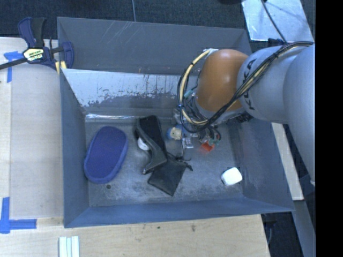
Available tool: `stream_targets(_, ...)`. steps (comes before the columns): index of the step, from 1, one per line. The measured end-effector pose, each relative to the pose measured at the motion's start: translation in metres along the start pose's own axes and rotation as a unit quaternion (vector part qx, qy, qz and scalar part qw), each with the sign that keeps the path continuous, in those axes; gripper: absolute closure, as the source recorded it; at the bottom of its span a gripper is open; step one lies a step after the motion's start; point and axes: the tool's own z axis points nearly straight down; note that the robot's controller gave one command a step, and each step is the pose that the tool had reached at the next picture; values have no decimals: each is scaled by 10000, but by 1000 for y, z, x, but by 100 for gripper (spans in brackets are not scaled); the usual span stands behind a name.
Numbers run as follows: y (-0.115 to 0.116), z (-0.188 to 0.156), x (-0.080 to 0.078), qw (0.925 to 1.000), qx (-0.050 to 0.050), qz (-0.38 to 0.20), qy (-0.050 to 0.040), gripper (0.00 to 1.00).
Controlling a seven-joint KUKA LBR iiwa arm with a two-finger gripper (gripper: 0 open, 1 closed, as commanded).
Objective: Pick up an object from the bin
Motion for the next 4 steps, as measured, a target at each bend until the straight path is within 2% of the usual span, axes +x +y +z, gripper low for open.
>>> stream_targets(4, -2, -3, -4, 10000, 8, -12, -47, 0)
